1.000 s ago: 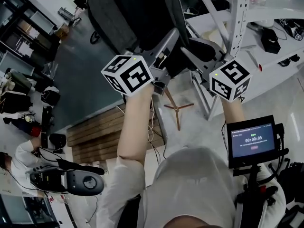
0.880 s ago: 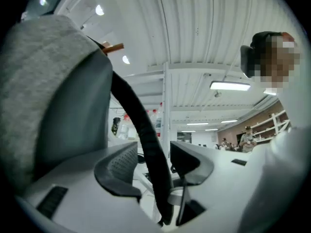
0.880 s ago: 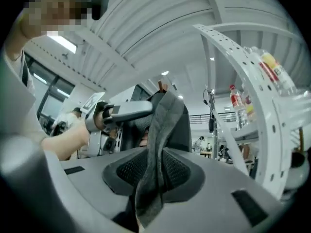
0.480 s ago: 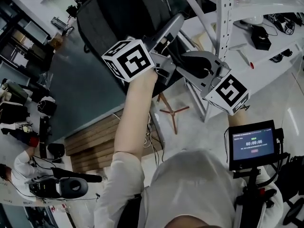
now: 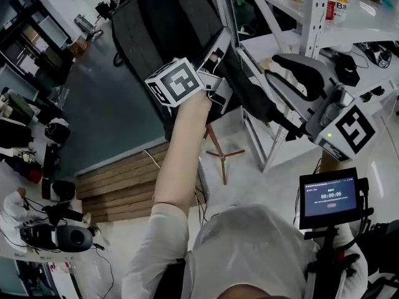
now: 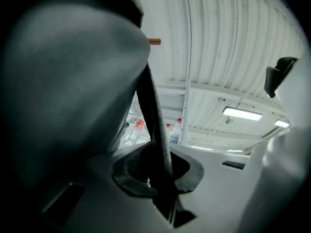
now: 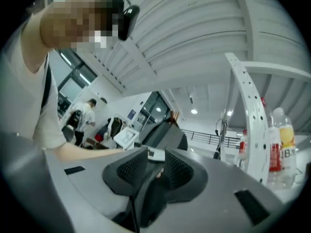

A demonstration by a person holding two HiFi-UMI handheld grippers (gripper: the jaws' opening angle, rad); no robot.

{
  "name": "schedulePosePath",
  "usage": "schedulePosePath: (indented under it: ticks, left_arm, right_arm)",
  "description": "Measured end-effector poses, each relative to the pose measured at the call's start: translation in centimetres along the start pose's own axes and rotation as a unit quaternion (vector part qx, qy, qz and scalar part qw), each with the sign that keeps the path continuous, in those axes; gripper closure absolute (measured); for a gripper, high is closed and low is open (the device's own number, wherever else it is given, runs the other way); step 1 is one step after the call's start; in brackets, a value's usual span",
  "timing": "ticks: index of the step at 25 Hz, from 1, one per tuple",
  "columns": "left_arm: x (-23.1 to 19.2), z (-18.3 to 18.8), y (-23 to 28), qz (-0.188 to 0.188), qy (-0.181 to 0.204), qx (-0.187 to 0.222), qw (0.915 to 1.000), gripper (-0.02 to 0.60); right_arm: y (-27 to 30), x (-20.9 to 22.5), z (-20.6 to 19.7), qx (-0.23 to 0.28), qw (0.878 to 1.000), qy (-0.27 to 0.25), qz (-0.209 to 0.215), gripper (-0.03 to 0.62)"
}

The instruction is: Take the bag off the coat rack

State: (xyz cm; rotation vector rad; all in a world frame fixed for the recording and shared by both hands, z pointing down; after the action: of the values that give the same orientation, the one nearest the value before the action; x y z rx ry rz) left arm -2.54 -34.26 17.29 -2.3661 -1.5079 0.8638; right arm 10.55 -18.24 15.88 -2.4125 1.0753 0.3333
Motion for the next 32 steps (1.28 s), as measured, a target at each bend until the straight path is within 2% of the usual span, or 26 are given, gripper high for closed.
schedulePosePath:
  ticks: [2,4,6,7,9,11,14,17,19,22,25,28,30,31,32]
  left_arm:
    - [-0.6,0.3,-0.6,0.005,0.019,-0.001,0.9998,0.548]
    - [-0.8,-0.1,-0.4,0.009,0.045,-0.002,0.9990,0.548]
    - [-0.9,0.2,0.1,0.009,0.053,0.002,0.9985,0.548]
    - [-0.7,0.5,0.3,0.008,0.054,0.004,0.9985,0.548]
    - [0.1,0.2,1.0,0.005,0.055,0.005,0.9985,0.548]
    - [1.5,-2.1,1.9,0.005,0.057,0.007,0.9983,0.548]
    - [3.1,-4.8,3.0,0.007,0.068,0.016,0.9975,0.548]
    - [3.8,-5.8,3.4,0.004,0.070,0.019,0.9974,0.548]
    - [4.2,-6.3,3.5,0.006,0.076,0.024,0.9968,0.548]
    - [4.5,-6.8,3.2,0.010,0.090,0.032,0.9954,0.548]
    - [4.6,-4.6,2.4,0.013,0.110,0.029,0.9934,0.548]
    - [5.0,-1.0,1.7,0.022,0.165,0.032,0.9856,0.548]
    - [5.4,-0.2,1.1,0.018,0.186,0.032,0.9818,0.548]
    - [5.5,-0.7,0.8,0.012,0.186,0.030,0.9820,0.548]
    - [5.5,-1.6,0.5,0.005,0.179,0.027,0.9834,0.548]
  right_arm:
    - [1.7,1.1,3.7,0.056,0.996,0.064,0.021,0.496]
    - [6.4,1.7,5.9,0.076,0.986,0.118,0.090,0.496]
    - [13.1,1.7,7.1,0.048,0.977,0.138,0.158,0.496]
    - [16.1,1.8,7.2,0.020,0.974,0.148,0.173,0.496]
    - [19.3,2.9,5.9,-0.050,0.968,0.187,0.158,0.494]
    - [19.5,4.0,3.8,-0.115,0.960,0.221,0.126,0.494]
    - [18.8,3.5,3.0,-0.156,0.954,0.218,0.134,0.494]
    - [18.6,2.9,2.9,-0.158,0.943,0.260,0.136,0.471]
    - [18.4,3.0,2.7,-0.158,0.941,0.273,0.121,0.471]
    - [18.2,2.8,2.3,-0.169,0.936,0.282,0.123,0.471]
    - [20.1,3.0,2.6,-0.180,0.935,0.278,0.125,0.471]
    - [22.7,3.6,2.6,-0.183,0.937,0.268,0.130,0.471]
    - [23.2,3.2,2.4,-0.171,0.932,0.285,0.145,0.476]
    - [23.1,2.9,2.3,-0.161,0.928,0.298,0.154,0.505]
    - [23.0,2.6,2.3,-0.150,0.923,0.314,0.164,0.569]
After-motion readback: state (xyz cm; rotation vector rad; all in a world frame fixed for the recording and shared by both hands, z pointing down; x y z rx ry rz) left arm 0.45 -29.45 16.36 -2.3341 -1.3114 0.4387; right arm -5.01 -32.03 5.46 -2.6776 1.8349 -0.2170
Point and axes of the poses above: the fingertips, and each gripper's own axes: y forward along the fingers, x to its right, z out of its top, the point moved 6 cm from there along -y, backward along the fingers, and after that the axes turned 9 degrees about x, right-handed, at the moved point
